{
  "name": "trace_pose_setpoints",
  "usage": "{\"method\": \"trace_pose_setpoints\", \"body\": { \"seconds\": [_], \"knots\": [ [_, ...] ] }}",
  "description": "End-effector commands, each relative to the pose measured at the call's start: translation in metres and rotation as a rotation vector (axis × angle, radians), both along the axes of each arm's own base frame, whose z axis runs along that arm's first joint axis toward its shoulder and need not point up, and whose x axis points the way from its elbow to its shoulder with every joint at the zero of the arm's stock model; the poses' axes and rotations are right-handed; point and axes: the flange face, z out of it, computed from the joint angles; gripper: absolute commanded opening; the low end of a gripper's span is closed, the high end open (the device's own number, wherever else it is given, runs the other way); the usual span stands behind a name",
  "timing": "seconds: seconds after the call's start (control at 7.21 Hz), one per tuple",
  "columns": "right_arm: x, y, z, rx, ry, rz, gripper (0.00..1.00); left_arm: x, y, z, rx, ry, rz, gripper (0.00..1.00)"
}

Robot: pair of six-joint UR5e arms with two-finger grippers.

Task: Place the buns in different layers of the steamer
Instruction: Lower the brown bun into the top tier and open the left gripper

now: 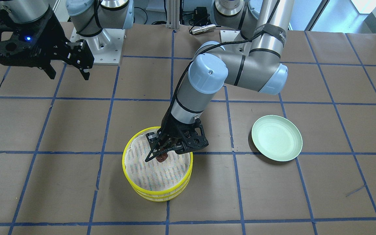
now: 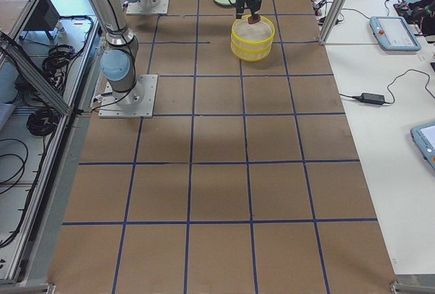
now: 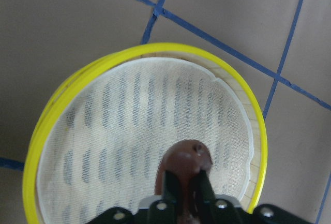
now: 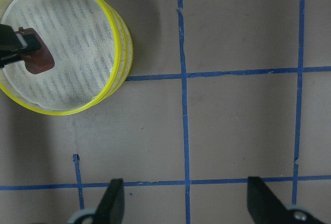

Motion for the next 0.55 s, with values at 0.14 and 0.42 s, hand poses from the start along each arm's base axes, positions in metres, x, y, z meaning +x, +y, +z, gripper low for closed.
{"method": "trace_pose_setpoints", "body": {
  "seconds": [0.14, 0.42],
  "knots": [
    [0.0, 0.003, -0.007, 0.018, 0.011, -0.002, 0.99, -0.001, 0.003, 0.013, -0.094, -0.085, -0.117, 1.0],
    [-0.002, 0.006, -0.007, 0.017, 0.022, -0.008, 0.99, 0.006, 0.001, 0.012, -0.143, -0.175, -0.222, 1.0]
  ]
}}
